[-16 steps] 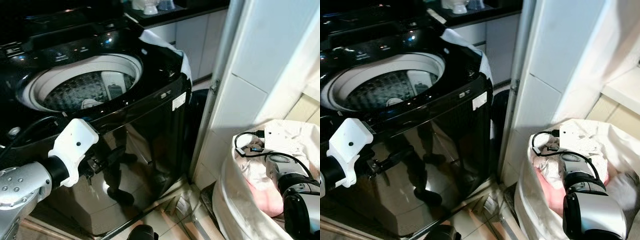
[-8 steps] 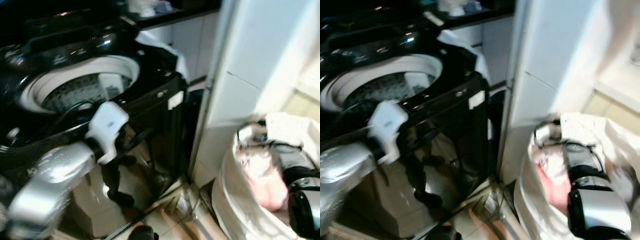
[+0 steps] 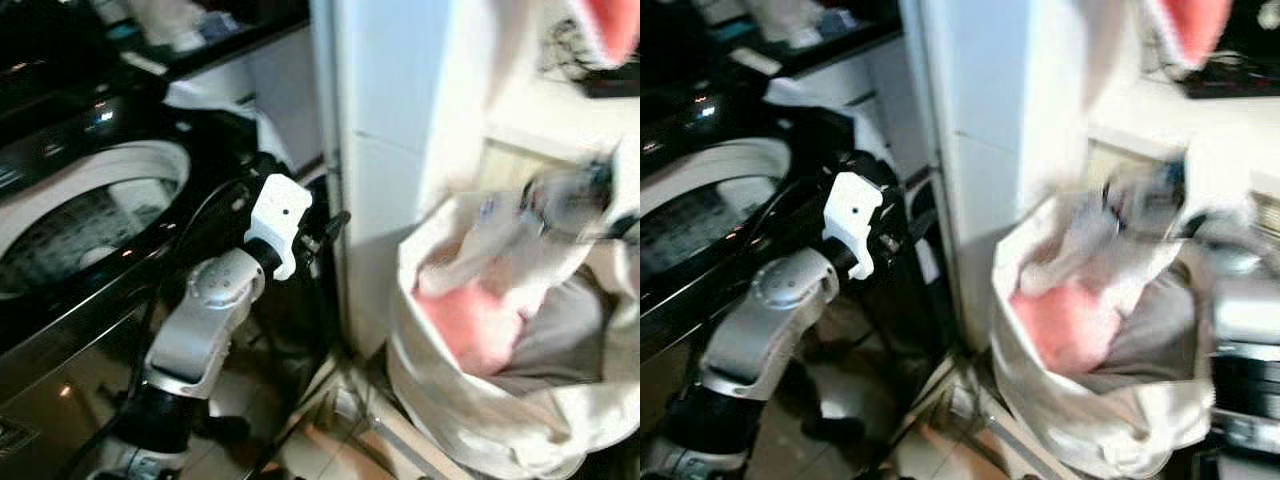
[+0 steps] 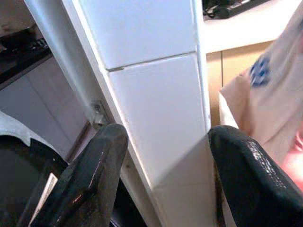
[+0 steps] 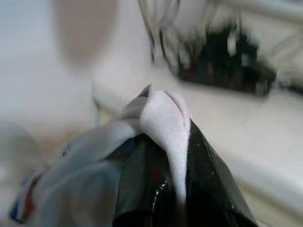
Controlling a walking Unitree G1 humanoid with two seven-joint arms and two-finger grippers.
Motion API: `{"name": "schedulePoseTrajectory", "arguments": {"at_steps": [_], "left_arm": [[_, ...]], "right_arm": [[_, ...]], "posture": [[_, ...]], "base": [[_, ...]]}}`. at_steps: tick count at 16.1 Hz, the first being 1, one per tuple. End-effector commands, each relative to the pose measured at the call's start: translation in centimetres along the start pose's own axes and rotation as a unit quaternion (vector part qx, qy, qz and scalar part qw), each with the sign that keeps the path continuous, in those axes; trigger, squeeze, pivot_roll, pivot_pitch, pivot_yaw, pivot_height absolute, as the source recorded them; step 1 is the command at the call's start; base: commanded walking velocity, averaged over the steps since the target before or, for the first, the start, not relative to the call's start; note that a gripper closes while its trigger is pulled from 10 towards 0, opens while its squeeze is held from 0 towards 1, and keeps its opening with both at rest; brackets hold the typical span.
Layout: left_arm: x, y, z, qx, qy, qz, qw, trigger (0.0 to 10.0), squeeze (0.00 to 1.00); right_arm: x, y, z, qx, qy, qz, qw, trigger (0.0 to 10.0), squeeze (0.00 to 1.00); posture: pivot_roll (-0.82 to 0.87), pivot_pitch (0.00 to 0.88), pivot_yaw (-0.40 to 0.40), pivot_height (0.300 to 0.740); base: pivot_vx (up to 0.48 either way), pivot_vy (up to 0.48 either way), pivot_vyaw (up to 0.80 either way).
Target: Clothes washing
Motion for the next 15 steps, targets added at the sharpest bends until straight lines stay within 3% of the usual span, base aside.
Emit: {"name": "schedulePoseTrajectory", "arguments": {"at_steps": [1,3,5,7,8,9,10,12,13,15], "left_arm": [[0.0,0.0,0.7,-0.003,0.022,-0.006,1.0,10.0,0.0],[0.2,-0.3,0.8,-0.005,0.033,-0.018,0.999,10.0,0.0],[0.4,0.0,1.0,-0.008,0.044,-0.031,0.999,10.0,0.0],[0.8,2.2,2.3,-0.011,0.073,-0.073,0.995,10.0,0.0],[0.9,3.5,2.7,-0.015,0.078,-0.095,0.992,10.0,0.0],[0.9,5.2,2.9,0.012,0.062,-0.126,0.99,10.0,0.45],[1.0,7.4,2.9,0.054,0.036,-0.17,0.983,10.0,1.0],[1.0,10.1,2.0,0.076,-0.028,-0.21,0.974,10.0,1.0],[1.0,12.2,0.9,0.086,-0.08,-0.234,0.965,10.0,1.0],[0.9,13.8,-0.5,0.11,-0.147,-0.246,0.952,10.0,1.0]], "right_arm": [[0.5,3.1,0.4,-0.018,0.032,-0.046,0.998,0.0,0.0],[1.3,8.5,-0.9,-0.032,0.04,-0.112,0.992,0.0,0.0],[1.6,11.8,-1.8,-0.074,0.039,-0.156,0.984,0.0,0.0],[1.7,15.8,-2.1,-0.142,0.089,-0.213,0.962,0.0,0.0],[1.8,16.6,-1.8,-0.156,0.117,-0.225,0.955,0.0,0.0],[2.0,17.4,-1.2,-0.166,0.153,-0.233,0.946,0.0,0.0],[2.2,18.0,-0.3,-0.173,0.206,-0.235,0.934,0.0,0.0],[2.4,18.3,1.1,-0.185,0.259,-0.231,0.919,0.0,0.0],[2.6,18.3,2.6,-0.2,0.299,-0.224,0.906,0.0,0.0],[2.6,18.1,4.6,-0.21,0.329,-0.216,0.895,0.0,0.0]], "posture": [[-0.11,0.0,0.079,0.74],[-0.11,0.0,0.042,0.74],[-0.1,0.0,0.031,0.74],[-0.06,0.0,0.021,0.74],[-0.06,0.0,0.02,0.74],[-0.05,0.0,0.022,0.74],[-0.04,0.0,0.021,0.74],[-0.03,0.0,0.021,0.74],[-0.02,0.0,0.022,0.74],[-0.01,0.0,0.022,0.74]], "base": [[0.0,0.0,0.0],[0.0,0.0,0.0],[0.0,0.0,0.0],[0.0,0.0,0.0],[0.0,0.0,0.0],[0.0,0.0,0.0],[0.0,0.0,0.0],[0.0,0.0,0.0],[0.0,0.0,0.0],[0.0,0.0,0.0]]}}
Point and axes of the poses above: a point about 5 cm out from each wrist's last joint towards the gripper, its own x axis pointing back from the gripper into the wrist, its own y axis along the axis of the wrist's last joint, z = x × y, the point moved 3 cm from there along -x, pointing out of the wrist towards the gripper, and after that the axes turned 12 degrees about x, right-handed, at the moved point
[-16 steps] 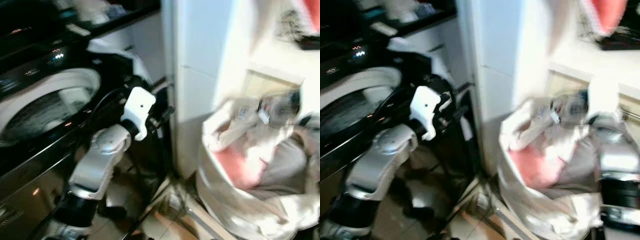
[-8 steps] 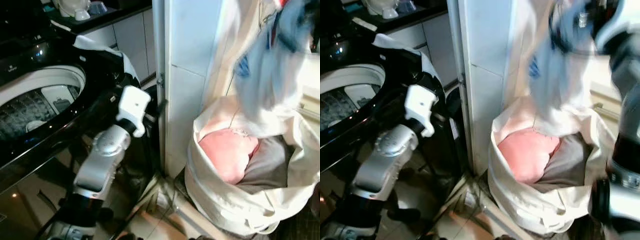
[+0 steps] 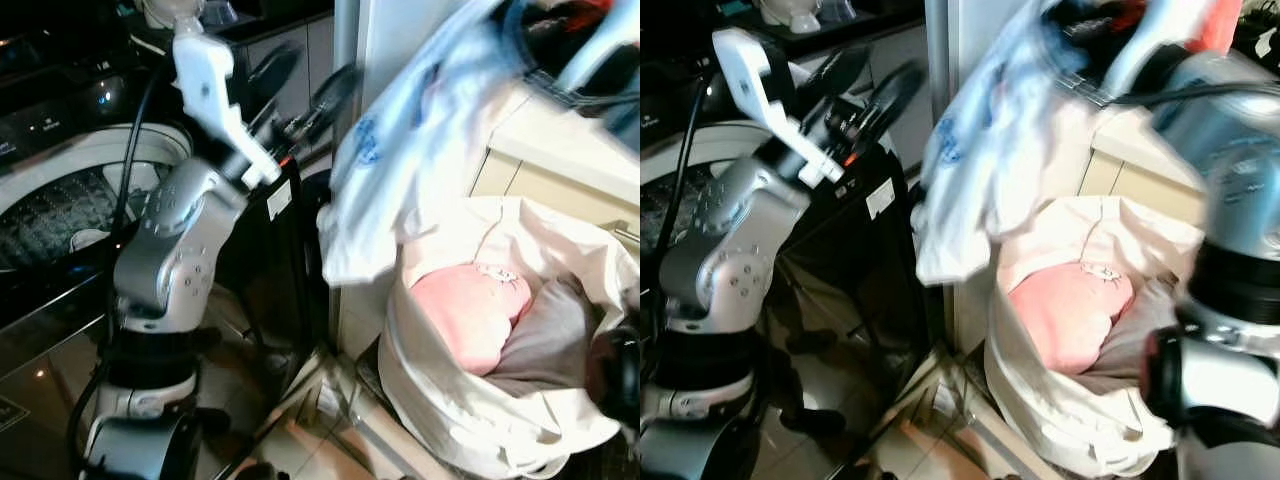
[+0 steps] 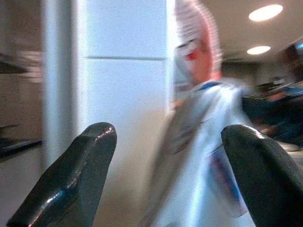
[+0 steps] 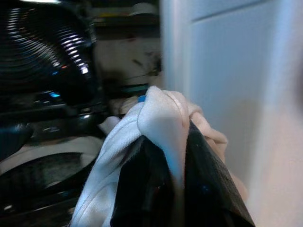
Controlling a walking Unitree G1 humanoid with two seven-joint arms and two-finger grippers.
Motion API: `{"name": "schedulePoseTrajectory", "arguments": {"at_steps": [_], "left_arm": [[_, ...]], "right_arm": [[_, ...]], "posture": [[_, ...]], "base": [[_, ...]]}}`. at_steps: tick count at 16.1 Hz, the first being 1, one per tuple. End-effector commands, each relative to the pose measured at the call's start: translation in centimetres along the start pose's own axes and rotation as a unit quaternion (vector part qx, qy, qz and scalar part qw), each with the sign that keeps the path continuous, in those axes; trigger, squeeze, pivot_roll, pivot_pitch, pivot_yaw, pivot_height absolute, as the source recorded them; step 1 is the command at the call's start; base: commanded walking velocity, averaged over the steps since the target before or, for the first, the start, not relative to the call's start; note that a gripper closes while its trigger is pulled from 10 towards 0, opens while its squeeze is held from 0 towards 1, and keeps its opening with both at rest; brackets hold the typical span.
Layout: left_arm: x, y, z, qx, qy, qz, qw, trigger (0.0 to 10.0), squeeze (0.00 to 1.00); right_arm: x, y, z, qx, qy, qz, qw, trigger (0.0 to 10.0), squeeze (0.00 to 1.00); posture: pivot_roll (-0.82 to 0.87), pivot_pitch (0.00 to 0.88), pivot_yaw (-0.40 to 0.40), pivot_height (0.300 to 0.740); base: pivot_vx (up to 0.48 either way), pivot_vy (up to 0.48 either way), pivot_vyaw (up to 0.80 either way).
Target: Clothes washing
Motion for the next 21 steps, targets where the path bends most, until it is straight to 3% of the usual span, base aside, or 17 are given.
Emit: {"name": "schedulePoseTrajectory", "arguments": {"at_steps": [1,4,6,7,8,10,11,21], "left_arm": [[-0.4,-0.7,-0.6,0.016,-0.027,0.021,0.999,10.0,1.0],[-0.5,-2.5,-0.8,0.029,-0.031,0.057,0.997,10.0,1.0],[-0.3,-4.0,0.0,0.014,-0.004,0.093,0.996,10.0,1.0],[-0.1,-4.5,0.3,0.009,0.005,0.106,0.994,10.0,0.39],[0.0,-5.0,0.6,-0.006,0.011,0.121,0.993,10.0,0.0],[0.3,-5.6,1.0,-0.017,0.023,0.133,0.991,10.0,0.0],[0.3,-5.6,1.4,-0.01,0.037,0.13,0.991,0.0,0.0],[0.7,-4.9,1.8,-0.002,0.037,0.113,0.993,0.0,0.0]], "right_arm": [[-0.7,0.0,1.1,-0.023,0.025,-0.008,0.999,0.0,0.0],[-2.1,0.4,3.8,-0.09,0.077,-0.037,0.992,0.0,0.0],[-2.3,1.0,5.2,-0.131,0.107,-0.057,0.984,0.0,0.0],[-2.2,1.2,5.7,-0.143,0.12,-0.065,0.98,0.0,0.0],[-2.1,1.3,6.1,-0.148,0.127,-0.066,0.978,0.0,0.0],[-1.9,1.1,6.5,-0.151,0.134,-0.063,0.977,0.0,0.0],[-1.9,1.0,6.5,-0.153,0.134,-0.059,0.977,0.0,0.0],[-1.7,0.5,6.2,-0.153,0.116,-0.044,0.98,0.0,0.0]], "posture": [[0.0,0.0,0.025,0.74],[-0.01,0.0,0.036,0.74],[-0.01,0.0,0.04,0.74],[-0.01,0.0,0.041,0.74],[-0.01,0.0,0.044,0.74],[-0.01,0.0,0.046,0.74],[-0.01,0.0,0.047,0.74],[-0.01,0.0,0.048,0.74]], "base": [[0.0,0.0,0.0],[0.0,0.0,0.0],[0.0,0.0,0.0],[0.0,0.0,0.0],[0.0,0.0,0.0],[0.0,0.0,0.0],[0.0,0.0,0.0],[0.0,0.0,0.0]]}}
Point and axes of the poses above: a point about 5 cm out from each wrist's last joint towards the gripper, its own x axis pointing back from the gripper into the wrist, its own y axis along the axis of the wrist's last joint, z = x × y, the point moved 3 cm from there along -x, pointing out of the wrist towards the gripper, and after that the axes turned 12 degrees about x, right-handed, at the moved point
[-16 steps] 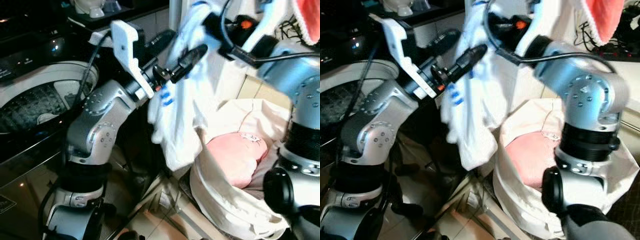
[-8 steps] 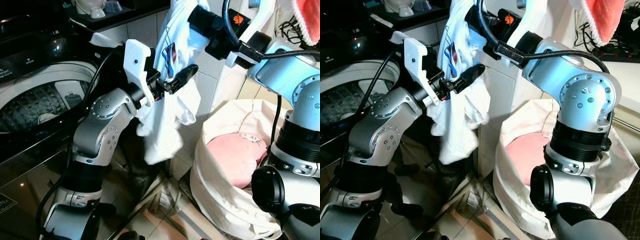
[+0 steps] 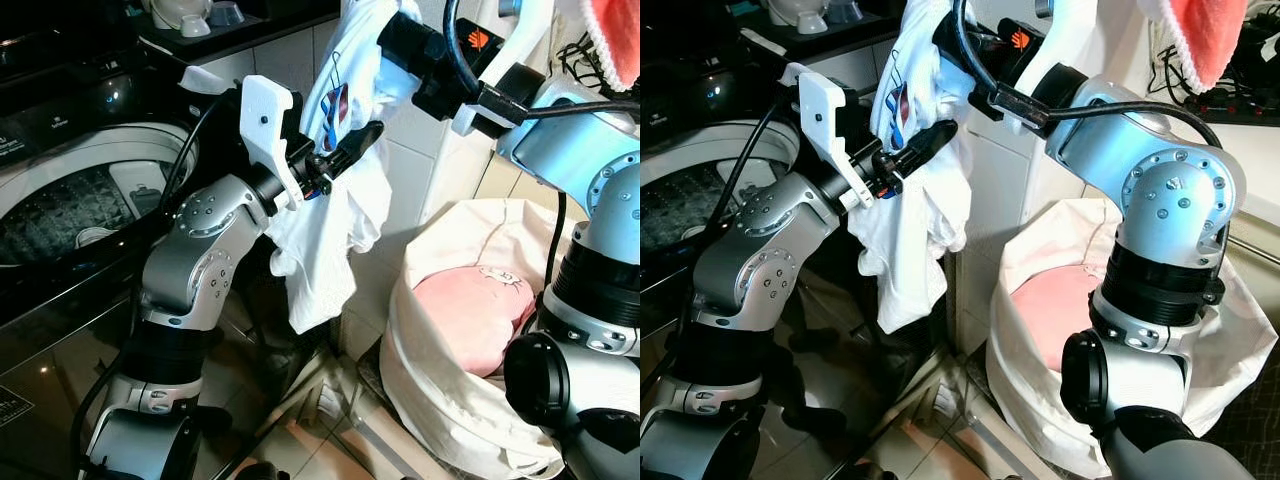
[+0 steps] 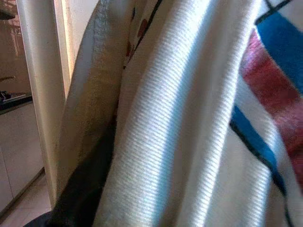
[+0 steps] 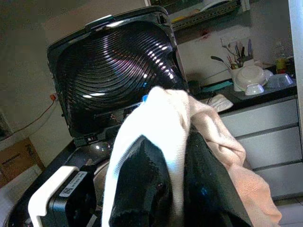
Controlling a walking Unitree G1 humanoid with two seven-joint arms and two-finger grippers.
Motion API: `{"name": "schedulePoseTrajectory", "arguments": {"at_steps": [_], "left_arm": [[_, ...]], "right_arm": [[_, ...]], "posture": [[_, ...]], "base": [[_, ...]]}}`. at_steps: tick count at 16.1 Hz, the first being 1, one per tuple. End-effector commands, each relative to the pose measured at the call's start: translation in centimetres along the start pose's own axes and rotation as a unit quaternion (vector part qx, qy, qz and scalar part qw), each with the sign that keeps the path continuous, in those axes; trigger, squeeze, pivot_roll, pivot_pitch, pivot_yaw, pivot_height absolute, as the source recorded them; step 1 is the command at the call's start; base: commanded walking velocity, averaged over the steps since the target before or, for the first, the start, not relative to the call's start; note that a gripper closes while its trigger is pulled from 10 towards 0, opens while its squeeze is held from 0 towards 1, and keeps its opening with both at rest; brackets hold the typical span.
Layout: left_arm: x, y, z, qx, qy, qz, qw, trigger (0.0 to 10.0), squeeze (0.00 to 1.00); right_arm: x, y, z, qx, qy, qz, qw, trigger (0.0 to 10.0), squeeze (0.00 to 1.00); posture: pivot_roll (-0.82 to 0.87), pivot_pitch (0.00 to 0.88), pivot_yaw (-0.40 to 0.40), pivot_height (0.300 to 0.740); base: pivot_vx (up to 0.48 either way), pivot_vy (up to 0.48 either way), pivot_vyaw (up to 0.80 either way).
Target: Clothes washing
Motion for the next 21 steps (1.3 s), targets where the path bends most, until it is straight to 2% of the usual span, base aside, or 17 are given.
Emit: {"name": "schedulePoseTrajectory", "arguments": {"at_steps": [1,6,7,8,9,10,11,12,13,14,15,16,17,19,20,21], "left_arm": [[0.5,0.0,0.4,0.004,0.004,0.0,1.0,0.0,0.0],[0.9,0.3,1.2,-0.009,0.018,-0.003,1.0,0.0,0.0],[1.0,0.5,1.6,-0.012,0.028,-0.008,1.0,0.0,0.0],[1.2,0.7,2.1,-0.017,0.04,-0.01,0.999,0.0,0.0],[1.4,0.8,2.5,-0.023,0.05,-0.011,0.998,0.0,0.0],[1.4,0.9,2.8,-0.026,0.057,-0.011,0.998,0.0,0.0],[1.5,1.0,2.9,-0.028,0.061,-0.011,0.998,0.0,0.0],[1.8,1.5,4.1,-0.048,0.097,-0.015,0.994,0.0,0.0],[2.3,2.7,6.1,-0.108,0.165,-0.018,0.98,0.0,0.0],[2.7,3.8,7.3,-0.134,0.206,-0.024,0.969,0.0,0.0],[3.7,7.0,10.1,-0.216,0.298,-0.035,0.929,0.0,0.0],[4.6,10.2,12.0,-0.291,0.358,-0.046,0.886,0.0,0.0],[4.7,12.0,12.9,-0.331,0.384,-0.048,0.861,0.0,0.0],[5.1,14.9,14.7,-0.398,0.455,-0.034,0.796,0.0,0.0],[5.1,14.3,16.1,-0.426,0.477,0.038,0.768,0.0,0.0],[5.3,13.3,17.1,-0.399,0.492,0.06,0.771,0.0,0.0]], "right_arm": [[0.4,0.4,0.2,0.003,0.002,-0.008,1.0,0.0,0.0],[0.4,0.3,0.0,0.006,-0.011,-0.006,1.0,0.0,0.0],[0.4,0.2,0.0,0.007,-0.012,-0.005,1.0,0.3,0.0],[0.4,0.1,0.0,0.006,-0.012,-0.004,1.0,1.3,0.0],[0.4,0.0,0.1,0.003,-0.011,-0.001,1.0,7.1,0.72],[0.4,0.0,0.1,-0.007,-0.007,-0.003,1.0,10.0,1.0],[0.4,-0.1,0.2,-0.014,-0.005,-0.005,1.0,10.0,1.0],[0.6,-0.3,-0.1,-0.013,-0.011,-0.002,1.0,10.0,1.0],[1.0,-0.5,-0.3,-0.005,-0.017,0.006,1.0,10.0,1.0],[1.2,-0.7,-0.5,0.005,-0.022,0.014,1.0,10.0,1.0],[1.9,-2.3,-1.3,0.076,-0.052,0.076,0.993,10.0,1.0],[2.4,-4.5,-1.4,0.137,-0.056,0.144,0.978,10.0,0.0],[2.1,-5.3,-0.6,0.138,-0.034,0.156,0.977,10.0,0.0],[0.6,-6.4,2.5,0.118,0.03,0.156,0.98,10.0,0.0],[0.1,-7.7,4.4,0.118,0.065,0.167,0.977,10.0,0.0],[-0.1,-8.4,5.2,0.114,0.076,0.172,0.975,10.0,0.0]], "posture": [[-0.01,0.0,0.048,0.74],[-0.01,0.0,0.05,0.74],[-0.01,0.0,0.051,0.74],[-0.01,0.0,0.052,0.74],[-0.01,0.0,0.053,0.74],[-0.02,0.0,0.054,0.74],[-0.02,0.0,0.054,0.74],[-0.01,0.0,0.052,0.74],[-0.01,0.0,0.052,0.74],[-0.01,0.0,0.047,0.74],[-0.01,0.0,0.047,0.74],[-0.01,0.0,0.046,0.74],[0.0,0.0,0.044,0.74],[0.0,0.0,0.046,0.74],[0.01,0.0,0.044,0.74],[0.01,0.0,0.045,0.74]], "base": [[0.0,0.0,0.0],[0.0,0.0,0.0],[0.0,0.0,0.0],[0.0,0.0,0.0],[0.0,0.0,0.0],[0.0,0.0,0.0],[0.0,0.0,0.0],[0.0,0.0,0.0],[0.0,0.0,0.0],[0.0,0.0,0.0],[0.0,0.0,0.0],[0.0,0.0,0.0],[0.0,0.0,0.0],[0.0,0.0,0.0],[0.0,0.0,0.0],[0.0,0.0,0.0]]}}
Point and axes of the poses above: a point about 5 cm out from each wrist's last joint towards the gripper, its own x axis pointing back from the gripper into the wrist, its own y axis along the axis of the wrist's last joint, z = x × y, the point moved 3 cm from there along -x, pointing out of the wrist towards the gripper, and after that the axes turned 12 degrees about x, right-handed, at the moved point
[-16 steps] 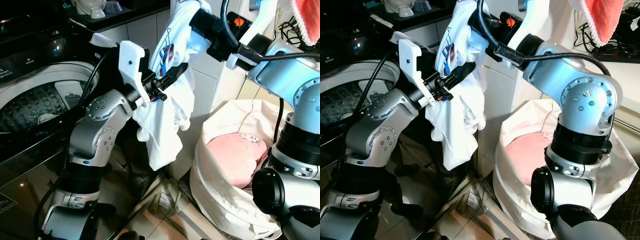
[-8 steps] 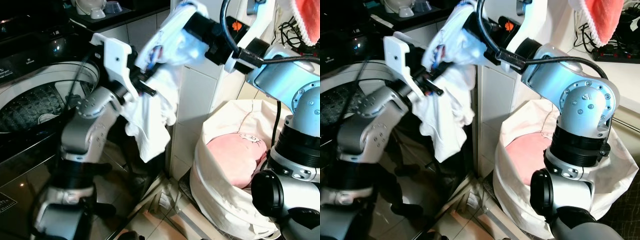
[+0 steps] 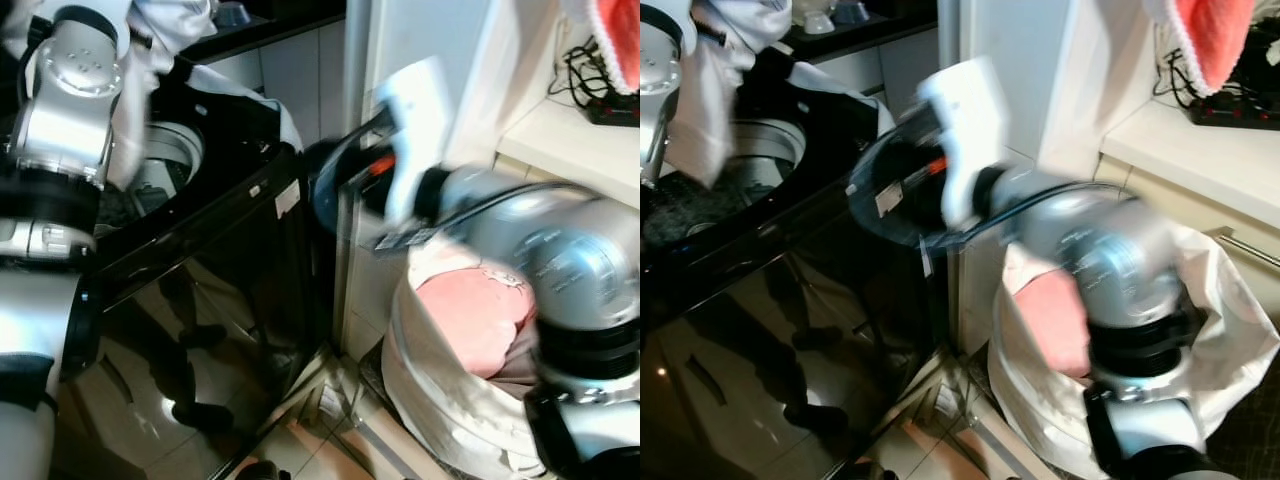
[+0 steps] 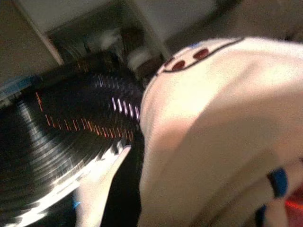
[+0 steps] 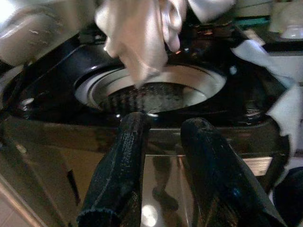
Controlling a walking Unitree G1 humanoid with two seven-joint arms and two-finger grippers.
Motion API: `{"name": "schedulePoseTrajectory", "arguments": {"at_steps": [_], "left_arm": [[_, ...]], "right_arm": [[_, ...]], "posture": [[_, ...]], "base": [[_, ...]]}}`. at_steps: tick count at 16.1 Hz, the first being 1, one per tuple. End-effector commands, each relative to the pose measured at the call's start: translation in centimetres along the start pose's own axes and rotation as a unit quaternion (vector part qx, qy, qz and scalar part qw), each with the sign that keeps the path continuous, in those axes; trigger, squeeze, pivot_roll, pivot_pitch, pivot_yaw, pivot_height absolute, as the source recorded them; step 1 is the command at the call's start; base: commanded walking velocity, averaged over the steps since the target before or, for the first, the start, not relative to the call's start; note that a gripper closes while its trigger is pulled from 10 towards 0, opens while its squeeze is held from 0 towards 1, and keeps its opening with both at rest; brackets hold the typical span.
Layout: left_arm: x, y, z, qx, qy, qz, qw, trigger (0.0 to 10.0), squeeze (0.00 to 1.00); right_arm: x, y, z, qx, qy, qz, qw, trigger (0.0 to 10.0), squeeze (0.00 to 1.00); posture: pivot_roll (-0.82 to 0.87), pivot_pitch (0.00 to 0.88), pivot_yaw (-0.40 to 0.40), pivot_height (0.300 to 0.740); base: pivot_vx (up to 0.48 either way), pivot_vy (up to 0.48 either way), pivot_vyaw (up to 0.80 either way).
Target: Clothes washing
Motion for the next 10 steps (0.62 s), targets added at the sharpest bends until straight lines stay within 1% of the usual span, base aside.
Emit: {"name": "schedulePoseTrajectory", "arguments": {"at_steps": [1,2,3,4,5,6,7,8,10], "left_arm": [[0.0,-3.1,-0.9,0.035,-0.002,0.075,0.997,10.0,0.0],[0.2,-5.0,-1.9,0.096,-0.006,0.112,0.989,10.0,0.0],[0.5,-6.0,-2.7,0.126,-0.018,0.134,0.983,10.0,0.0],[0.9,-7.6,-3.6,0.177,-0.015,0.168,0.97,10.0,0.0],[1.3,-8.6,-4.0,0.199,-0.012,0.193,0.961,10.0,1.0],[1.3,-8.8,-4.1,0.19,-0.013,0.197,0.962,10.0,1.0],[1.3,-8.9,-4.1,0.21,-0.012,0.203,0.956,10.0,1.0],[1.3,-8.8,-4.0,0.212,-0.012,0.202,0.956,10.0,1.0],[1.4,-9.3,-4.1,0.218,-0.018,0.218,0.951,10.0,1.0]], "right_arm": [[-0.4,-0.6,0.6,-0.002,0.003,0.009,1.0,10.0,0.0],[-0.7,-1.0,0.9,-0.002,0.006,0.011,1.0,10.0,0.0],[-0.9,-1.2,1.2,-0.004,0.007,0.012,1.0,10.0,0.0],[-1.2,-1.3,1.6,-0.009,0.008,0.013,1.0,10.0,0.0],[-1.4,-1.4,2.2,-0.014,0.012,0.013,1.0,10.0,0.0],[-1.4,-1.5,2.3,-0.015,0.013,0.013,1.0,10.0,0.0],[-1.3,-1.5,2.5,-0.014,0.013,0.013,1.0,10.0,0.0],[-1.3,-1.6,2.5,-0.015,0.013,0.014,1.0,10.0,0.0],[-1.1,-1.8,2.4,-0.019,0.009,0.018,1.0,10.0,0.0]], "posture": [[0.01,0.0,0.043,0.74],[0.01,0.0,0.043,0.74],[0.01,0.0,0.045,0.74],[0.0,0.0,0.047,0.74],[0.0,0.0,0.055,0.74],[0.0,0.0,0.055,0.74],[-0.01,0.0,0.065,0.74],[-0.01,0.0,0.065,0.74],[-0.02,0.0,0.069,0.74]], "base": [[0.0,0.0,0.0],[0.0,0.0,0.0],[0.0,0.0,0.0],[0.0,0.0,0.0],[0.0,0.0,0.0],[0.0,0.0,0.0],[0.0,0.0,0.0],[0.0,0.0,0.0],[0.0,0.0,0.0]]}}
Point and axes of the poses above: a point about 5 cm out from each wrist's last joint towards the gripper, its own x axis pointing back from the gripper into the wrist, its own y axis along the axis of the wrist's last joint, z = x × y, the point moved 3 cm from there along -x, pointing out of the wrist towards the gripper, and after that the axes turned 12 degrees about x, right-handed, at the moved point
